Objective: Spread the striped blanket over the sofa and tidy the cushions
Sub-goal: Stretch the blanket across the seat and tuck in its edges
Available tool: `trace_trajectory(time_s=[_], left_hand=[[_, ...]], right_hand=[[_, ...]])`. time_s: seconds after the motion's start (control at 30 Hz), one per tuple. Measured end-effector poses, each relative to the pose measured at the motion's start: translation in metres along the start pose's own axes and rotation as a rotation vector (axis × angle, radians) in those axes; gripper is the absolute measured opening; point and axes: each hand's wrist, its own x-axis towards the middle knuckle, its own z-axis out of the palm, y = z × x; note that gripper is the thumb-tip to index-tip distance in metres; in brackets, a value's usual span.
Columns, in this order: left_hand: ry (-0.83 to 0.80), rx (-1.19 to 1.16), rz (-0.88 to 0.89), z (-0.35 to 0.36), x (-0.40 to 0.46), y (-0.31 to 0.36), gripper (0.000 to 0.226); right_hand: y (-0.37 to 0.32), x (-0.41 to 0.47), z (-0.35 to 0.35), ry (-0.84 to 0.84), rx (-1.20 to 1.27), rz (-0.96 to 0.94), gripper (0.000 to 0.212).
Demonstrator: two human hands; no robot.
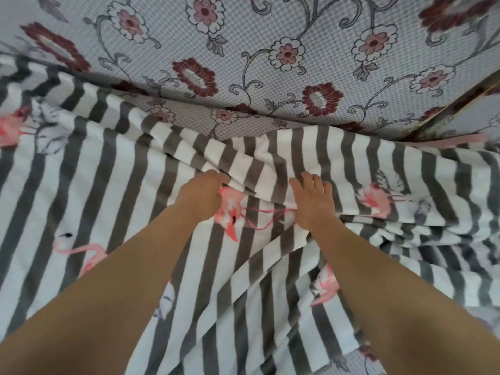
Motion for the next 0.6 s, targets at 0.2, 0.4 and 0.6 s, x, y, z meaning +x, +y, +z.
trace_trajectory(time_s=[0.2, 0.4, 0.6], left_hand=[[0.079, 0.07, -0.024, -0.005, 0.027, 0.01, 0.061], [0.033, 0.139, -0.034, -0.007, 0.036, 0.02, 0.063], [0.0, 0.274, 0.029, 0.006, 0.057, 0.015, 0.075]], right_hand=[[0.029, 0.023, -0.013, 0.239, 0.306, -0.044, 0.014], [0.02, 0.008, 0.004, -0.005, 0.107, -0.177, 0.051], [0.022, 0.023, 0.021, 0.225, 0.234, -0.089, 0.025]])
